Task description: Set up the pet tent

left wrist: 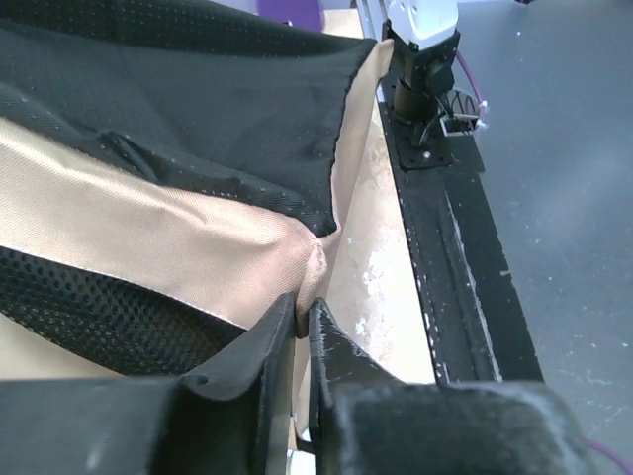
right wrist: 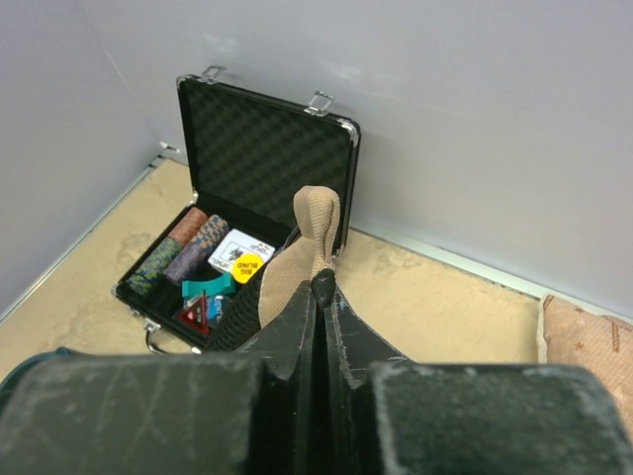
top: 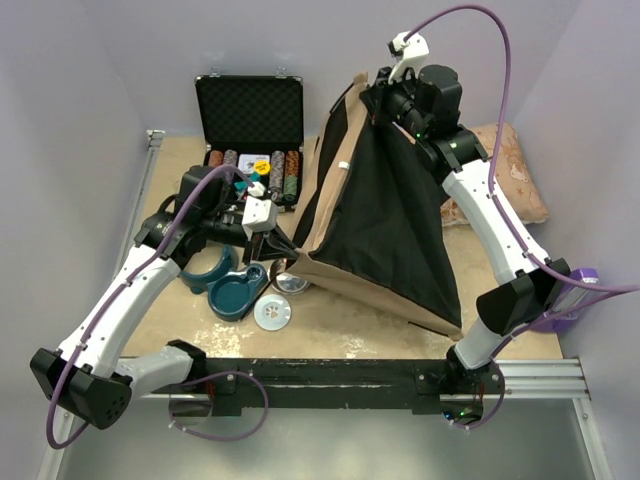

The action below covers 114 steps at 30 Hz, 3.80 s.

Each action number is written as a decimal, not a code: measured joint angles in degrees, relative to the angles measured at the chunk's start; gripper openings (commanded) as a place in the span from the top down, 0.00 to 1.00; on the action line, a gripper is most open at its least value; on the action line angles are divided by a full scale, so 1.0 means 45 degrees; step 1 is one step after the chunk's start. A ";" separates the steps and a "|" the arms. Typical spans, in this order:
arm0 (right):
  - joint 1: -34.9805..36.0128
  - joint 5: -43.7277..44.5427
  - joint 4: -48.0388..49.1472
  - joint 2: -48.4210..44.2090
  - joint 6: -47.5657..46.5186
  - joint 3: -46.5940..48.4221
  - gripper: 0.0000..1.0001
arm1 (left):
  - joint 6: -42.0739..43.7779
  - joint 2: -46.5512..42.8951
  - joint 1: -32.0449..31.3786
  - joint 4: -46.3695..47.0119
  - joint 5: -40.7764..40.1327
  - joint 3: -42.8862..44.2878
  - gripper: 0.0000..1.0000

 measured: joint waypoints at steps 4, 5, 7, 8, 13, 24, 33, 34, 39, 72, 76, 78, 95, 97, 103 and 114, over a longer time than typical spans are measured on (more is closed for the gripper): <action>-0.0044 -0.0034 -0.0044 0.0000 -0.0296 0.0000 0.47 | -0.0622 -0.0039 -0.0024 0.0500 -0.0015 0.0000 1.00; -0.0073 -0.0097 -0.0063 -0.0005 -0.0350 0.0000 0.32 | -0.0670 -0.0039 -0.0024 0.0554 -0.0024 0.0000 1.00; -0.0160 -0.0583 -0.0277 -0.0039 -0.0753 0.0005 0.20 | -0.0923 -0.0039 -0.0024 0.0695 -0.0049 0.0000 1.00; -0.0194 -0.0923 -0.0408 -0.0083 -0.0942 0.0005 0.13 | -0.0976 -0.0039 -0.0024 0.0753 -0.0068 0.0000 1.00; -0.0340 -0.4104 -0.2093 -0.0816 -0.3191 -0.0010 0.08 | -0.1151 -0.0039 -0.0024 0.0947 -0.0204 0.0000 1.00; 0.2662 -0.9272 -0.7096 -0.2312 -0.9423 -0.0267 0.18 | -0.1039 0.0321 -0.0024 0.0811 -0.0631 0.0481 1.00; 0.3356 -0.9413 -0.8155 -0.1433 -1.0817 -0.0821 0.30 | -0.0981 0.0389 -0.0024 0.0724 -0.0879 0.0709 1.00; 0.3400 -0.9418 -0.8340 -0.1292 -1.0958 -0.0826 0.30 | -0.0981 0.0389 -0.0024 0.0719 -0.0923 0.0709 1.00; 0.3779 -0.9510 -0.8641 -0.1112 -1.1346 -0.1078 0.29 | -0.1078 0.0393 -0.0024 0.0549 -0.1229 0.0709 1.00; 0.3954 -0.7898 -0.6528 -0.2006 -0.8340 -0.2594 1.00 | -0.1938 0.0529 0.0049 0.1122 -0.1991 0.1588 0.68; 0.3954 -0.7791 -0.6173 -0.2652 -0.8398 -0.3225 1.00 | -0.2535 0.0529 0.1001 0.1277 -0.1370 0.1690 0.59; 0.3959 -0.7781 -0.6130 -0.2934 -0.8514 -0.3337 1.00 | -0.2968 0.0534 0.1865 0.1467 -0.0884 0.1729 0.56; 0.3954 -0.7781 -0.6008 -0.3313 -0.9292 -0.3347 1.00 | -0.7271 0.0568 0.1399 0.5139 0.1010 0.1413 0.85; 0.3954 -0.7781 -0.6008 -0.3313 -0.9326 -0.3347 1.00 | -0.7286 0.0631 0.1209 0.5158 0.1015 0.1413 0.88; 0.3954 -0.7791 -0.6018 -0.3313 -0.9369 -0.3347 1.00 | -0.7368 0.0831 0.1112 0.5217 0.0986 0.1200 1.00; 0.3954 -0.7776 -0.6096 -0.3313 -0.9355 -0.3347 1.00 | -0.7354 0.0894 0.0690 0.5221 0.0840 0.0996 1.00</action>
